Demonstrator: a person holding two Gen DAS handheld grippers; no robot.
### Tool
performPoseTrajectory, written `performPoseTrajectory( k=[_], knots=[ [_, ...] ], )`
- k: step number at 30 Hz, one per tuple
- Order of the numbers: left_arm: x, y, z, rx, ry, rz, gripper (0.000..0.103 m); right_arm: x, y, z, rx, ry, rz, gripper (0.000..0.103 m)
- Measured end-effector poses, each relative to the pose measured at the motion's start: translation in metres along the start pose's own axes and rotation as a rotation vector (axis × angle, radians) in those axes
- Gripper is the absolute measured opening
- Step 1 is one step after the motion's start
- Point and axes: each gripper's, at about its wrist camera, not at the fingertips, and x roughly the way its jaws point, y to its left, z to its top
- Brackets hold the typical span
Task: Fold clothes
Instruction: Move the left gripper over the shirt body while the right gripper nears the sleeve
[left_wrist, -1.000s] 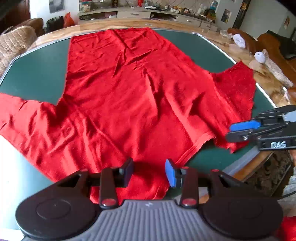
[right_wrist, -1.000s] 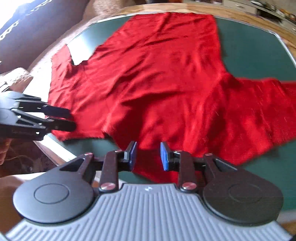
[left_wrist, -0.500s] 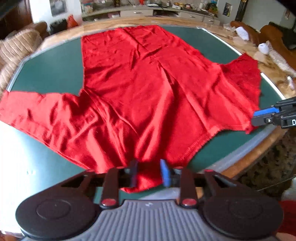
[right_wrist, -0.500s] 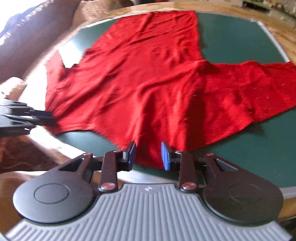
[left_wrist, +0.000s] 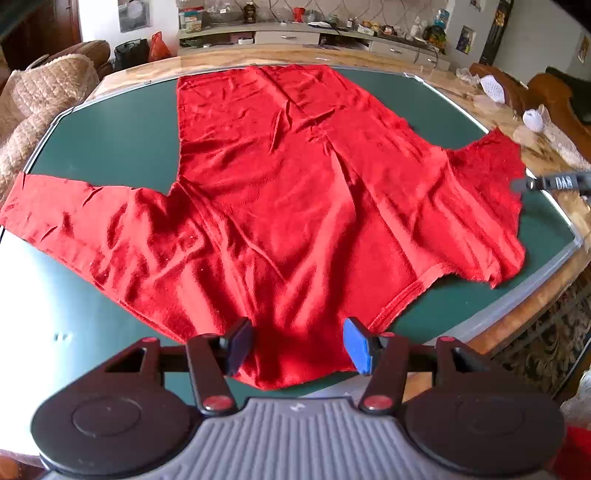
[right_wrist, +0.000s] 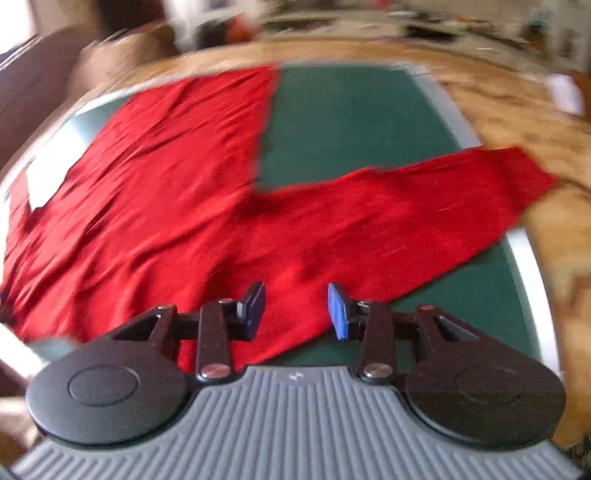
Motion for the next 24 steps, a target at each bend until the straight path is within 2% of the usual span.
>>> performPoseTrajectory(
  k=[3, 6, 10, 12, 15, 19, 24],
  knots=[
    [0.0, -0.022, 0.017, 0.021, -0.021, -0.077, 0.061, 0.008, -0.061, 0.028, 0.153, -0.034, -0.11, 0.044],
    [0.006, -0.051, 0.037, 0.058, -0.039, -0.157, 0.061, 0.03, -0.121, 0.053, 0.302, -0.017, -0.177, 0.044],
    [0.035, -0.099, 0.069, 0.112, -0.023, -0.22, 0.061, 0.053, -0.168, 0.087, 0.443, -0.024, -0.178, 0.044],
    [0.049, -0.119, 0.08, 0.129, -0.004, -0.249, 0.061, 0.062, -0.182, 0.112, 0.496, -0.046, -0.197, 0.044],
    [0.065, -0.144, 0.088, 0.17, 0.013, -0.306, 0.061, 0.087, -0.209, 0.14, 0.564, 0.003, -0.224, 0.043],
    [0.083, -0.157, 0.087, 0.17, 0.05, -0.338, 0.061, 0.119, -0.238, 0.159, 0.605, 0.081, -0.284, 0.043],
    [0.089, -0.157, 0.078, 0.149, 0.071, -0.347, 0.061, 0.139, -0.249, 0.168, 0.661, 0.103, -0.25, 0.043]
  ],
)
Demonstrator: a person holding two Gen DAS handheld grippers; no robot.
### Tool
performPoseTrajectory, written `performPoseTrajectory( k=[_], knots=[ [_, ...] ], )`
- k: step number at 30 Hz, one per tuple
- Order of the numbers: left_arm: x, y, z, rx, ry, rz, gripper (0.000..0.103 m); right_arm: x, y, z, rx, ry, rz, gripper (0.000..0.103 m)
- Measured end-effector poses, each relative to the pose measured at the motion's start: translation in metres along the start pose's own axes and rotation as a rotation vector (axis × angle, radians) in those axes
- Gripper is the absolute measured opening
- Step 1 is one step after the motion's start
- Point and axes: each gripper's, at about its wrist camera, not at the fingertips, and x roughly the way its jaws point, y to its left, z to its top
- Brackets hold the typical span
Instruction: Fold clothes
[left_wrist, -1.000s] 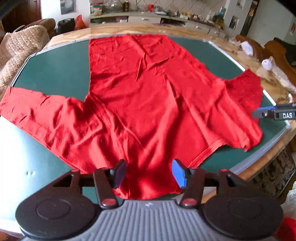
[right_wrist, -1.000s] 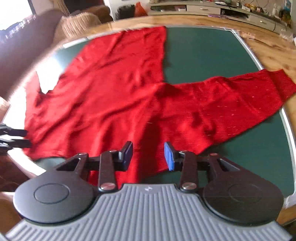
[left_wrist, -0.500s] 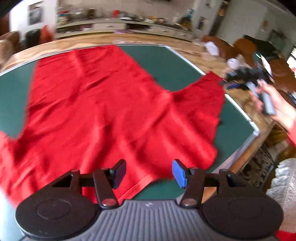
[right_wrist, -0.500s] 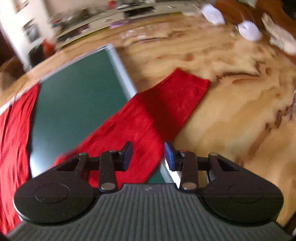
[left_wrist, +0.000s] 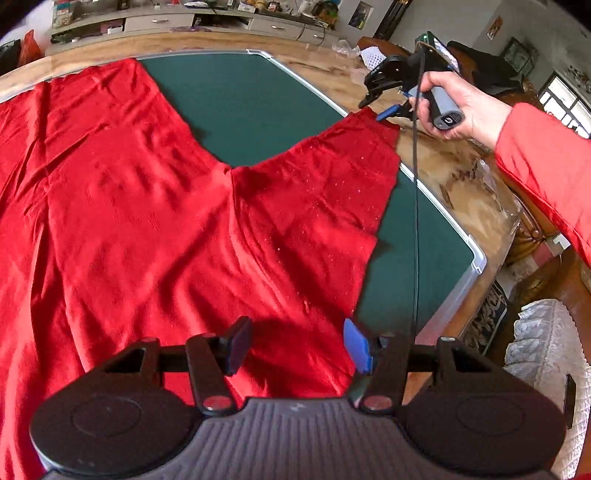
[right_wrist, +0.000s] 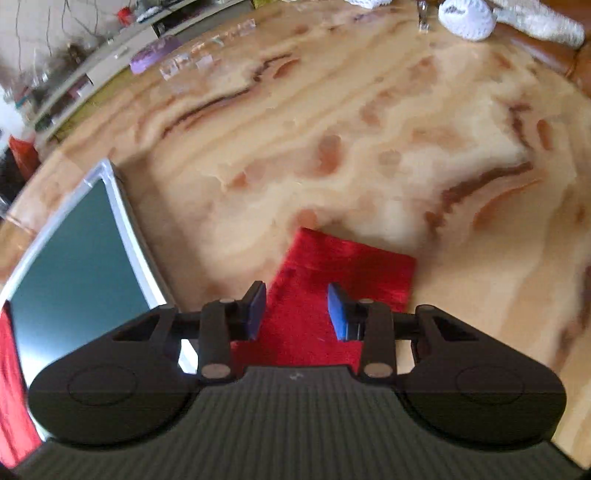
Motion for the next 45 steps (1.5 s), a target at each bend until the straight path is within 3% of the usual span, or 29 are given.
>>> performPoseTrajectory(
  k=[6, 10, 12, 14, 22, 29, 33, 35, 36, 39, 45],
  knots=[
    [0.005, -0.008, 0.001, 0.026, 0.0, 0.018, 0.061, 0.012, 0.012, 0.006, -0.001, 0.012, -0.002, 0.043],
    [0.002, -0.007, 0.001, 0.021, -0.001, 0.012, 0.062, 0.016, 0.022, 0.007, -0.046, 0.016, -0.099, 0.018],
    [0.002, -0.007, 0.001, 0.021, -0.002, 0.009, 0.062, 0.017, 0.023, 0.008, -0.063, 0.021, -0.101, 0.014],
    [0.002, -0.008, 0.001, 0.024, -0.003, 0.008, 0.064, 0.017, 0.026, 0.01, -0.089, 0.012, -0.111, 0.001],
    [0.002, -0.017, -0.007, 0.098, -0.003, -0.007, 0.066, 0.024, 0.036, 0.018, -0.134, -0.085, -0.156, 0.001],
    [-0.002, -0.019, -0.015, 0.115, -0.005, -0.034, 0.066, 0.037, 0.05, 0.028, -0.189, -0.12, -0.198, 0.001],
    [-0.005, -0.012, -0.014, 0.045, -0.009, -0.068, 0.066, 0.027, 0.039, 0.029, -0.117, -0.151, -0.118, 0.004],
    [-0.005, -0.012, -0.013, 0.04, -0.013, -0.08, 0.066, 0.016, 0.03, 0.033, -0.071, -0.15, -0.097, 0.02],
    [-0.005, -0.013, -0.013, 0.044, -0.014, -0.086, 0.066, 0.01, 0.028, 0.035, -0.068, -0.137, -0.082, 0.033],
    [-0.004, -0.021, -0.013, 0.072, -0.017, -0.1, 0.066, -0.001, 0.025, 0.04, -0.076, -0.079, -0.062, 0.048],
    [-0.004, -0.021, -0.012, 0.064, -0.022, -0.111, 0.066, 0.01, 0.021, 0.033, -0.05, 0.019, -0.053, 0.049]
  ],
)
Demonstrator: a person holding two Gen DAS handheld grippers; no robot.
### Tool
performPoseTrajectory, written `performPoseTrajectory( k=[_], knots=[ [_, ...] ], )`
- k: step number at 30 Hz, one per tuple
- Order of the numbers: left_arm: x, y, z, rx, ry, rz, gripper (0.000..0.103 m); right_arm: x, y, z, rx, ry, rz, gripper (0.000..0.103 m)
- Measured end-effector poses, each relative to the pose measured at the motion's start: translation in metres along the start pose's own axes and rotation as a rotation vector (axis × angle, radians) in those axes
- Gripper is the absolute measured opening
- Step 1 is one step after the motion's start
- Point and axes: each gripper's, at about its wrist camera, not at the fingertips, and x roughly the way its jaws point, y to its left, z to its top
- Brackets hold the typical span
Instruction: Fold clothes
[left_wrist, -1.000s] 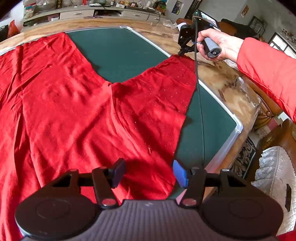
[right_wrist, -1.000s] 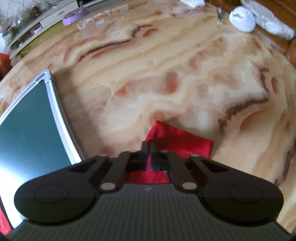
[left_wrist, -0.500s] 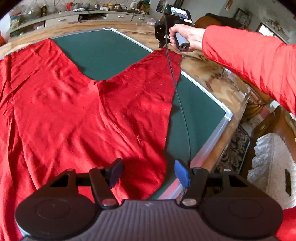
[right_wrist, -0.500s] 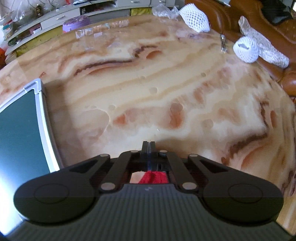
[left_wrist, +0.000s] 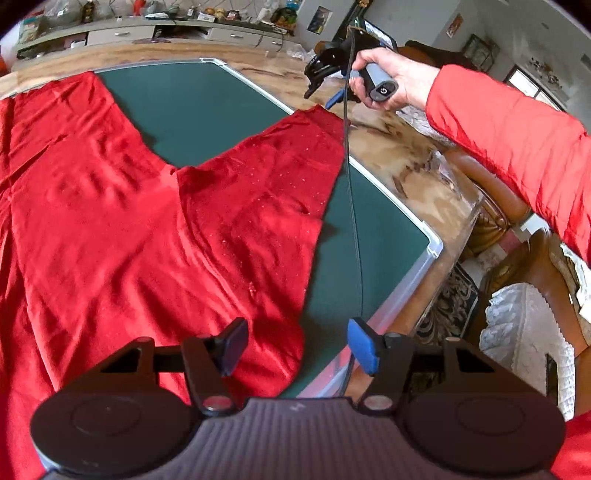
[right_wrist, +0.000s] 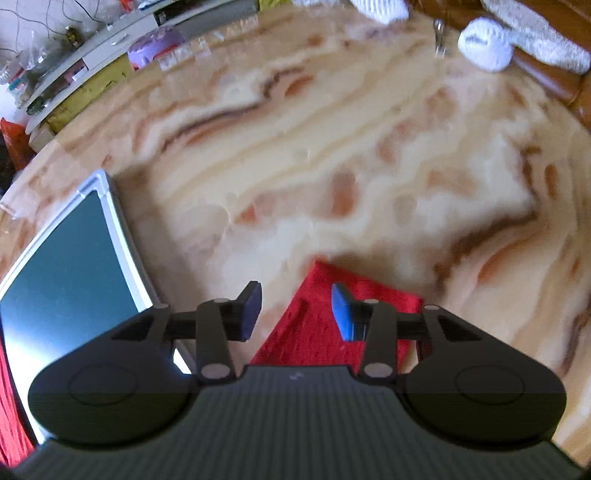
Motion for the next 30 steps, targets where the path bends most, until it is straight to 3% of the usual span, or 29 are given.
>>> performPoseTrajectory(
  k=[3, 5, 9, 14, 20, 22, 25, 27, 30],
  knots=[
    [0.004, 0.003, -0.002, -0.004, 0.027, -0.008, 0.066, 0.013, 0.005, -0.006, -0.003, 0.028, -0.033, 0.048],
    [0.004, 0.004, -0.003, 0.003, 0.022, -0.017, 0.066, 0.014, 0.016, -0.01, -0.054, 0.016, -0.124, 0.034],
    [0.003, 0.008, -0.005, -0.007, 0.015, -0.041, 0.067, 0.015, 0.025, -0.011, -0.085, 0.004, -0.135, 0.009],
    [0.003, 0.005, -0.007, 0.037, 0.012, -0.04, 0.068, 0.017, 0.02, -0.007, -0.098, -0.047, -0.098, 0.008],
    [0.005, 0.001, -0.009, 0.05, 0.011, -0.044, 0.07, 0.023, 0.029, -0.005, -0.154, -0.083, -0.14, 0.008],
    [0.005, 0.003, -0.009, 0.039, 0.012, -0.052, 0.07, 0.023, 0.028, -0.004, -0.146, -0.078, -0.136, 0.014],
    [0.003, 0.007, -0.008, 0.0, 0.014, -0.073, 0.07, 0.005, 0.023, -0.012, -0.11, -0.151, -0.059, 0.026],
    [-0.007, 0.014, -0.008, -0.043, -0.006, -0.079, 0.07, -0.018, 0.027, -0.022, -0.123, -0.217, -0.006, 0.026],
    [-0.04, 0.029, -0.011, -0.105, -0.078, -0.035, 0.07, -0.059, 0.049, -0.047, -0.219, -0.253, 0.16, 0.026]
  ],
)
